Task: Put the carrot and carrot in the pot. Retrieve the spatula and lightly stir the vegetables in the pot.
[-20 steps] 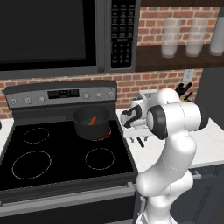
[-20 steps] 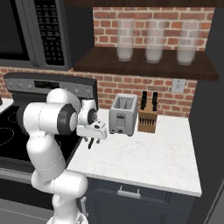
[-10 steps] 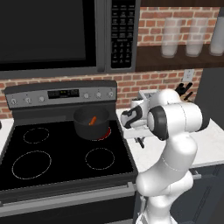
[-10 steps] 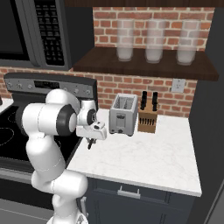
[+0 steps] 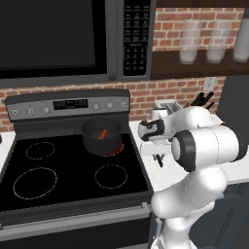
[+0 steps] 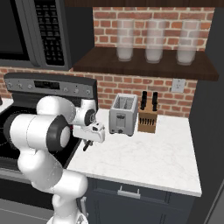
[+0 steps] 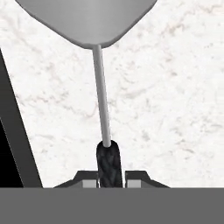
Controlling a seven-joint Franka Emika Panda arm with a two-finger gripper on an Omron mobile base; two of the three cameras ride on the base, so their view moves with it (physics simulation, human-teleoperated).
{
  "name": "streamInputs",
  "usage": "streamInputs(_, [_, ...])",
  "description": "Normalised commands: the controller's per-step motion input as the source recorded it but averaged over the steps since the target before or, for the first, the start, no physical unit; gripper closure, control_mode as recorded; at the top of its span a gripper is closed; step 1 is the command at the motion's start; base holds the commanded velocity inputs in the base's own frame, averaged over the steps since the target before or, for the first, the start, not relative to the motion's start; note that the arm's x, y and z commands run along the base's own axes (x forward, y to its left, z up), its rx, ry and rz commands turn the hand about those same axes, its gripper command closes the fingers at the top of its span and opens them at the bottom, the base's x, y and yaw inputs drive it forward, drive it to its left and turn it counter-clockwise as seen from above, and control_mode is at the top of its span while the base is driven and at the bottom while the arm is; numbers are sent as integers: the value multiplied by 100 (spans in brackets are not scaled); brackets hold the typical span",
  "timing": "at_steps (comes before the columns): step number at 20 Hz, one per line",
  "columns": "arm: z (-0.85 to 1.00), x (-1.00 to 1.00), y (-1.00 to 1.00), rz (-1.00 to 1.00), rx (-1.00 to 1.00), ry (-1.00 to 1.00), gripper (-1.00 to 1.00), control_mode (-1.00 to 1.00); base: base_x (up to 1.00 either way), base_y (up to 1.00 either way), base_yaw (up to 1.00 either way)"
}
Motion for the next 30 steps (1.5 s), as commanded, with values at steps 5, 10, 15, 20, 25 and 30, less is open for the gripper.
streamInputs(5, [74, -73, 0, -6, 32, -10, 100, -100, 0, 0, 0])
streamInputs(10, [92, -44, 1, -5, 48, 0, 100, -100, 0, 0, 0])
streamInputs(15, [70, -15, 32, -18, 41, 0, 100, -100, 0, 0, 0])
streamInputs(20, [69, 0, 37, -21, 50, 13, 100, -100, 0, 0, 0])
streamInputs(25, [58, 0, 16, -19, 62, 37, 100, -100, 0, 0, 0])
streamInputs(30, [34, 11, 15, -21, 56, 61, 100, -100, 0, 0, 0])
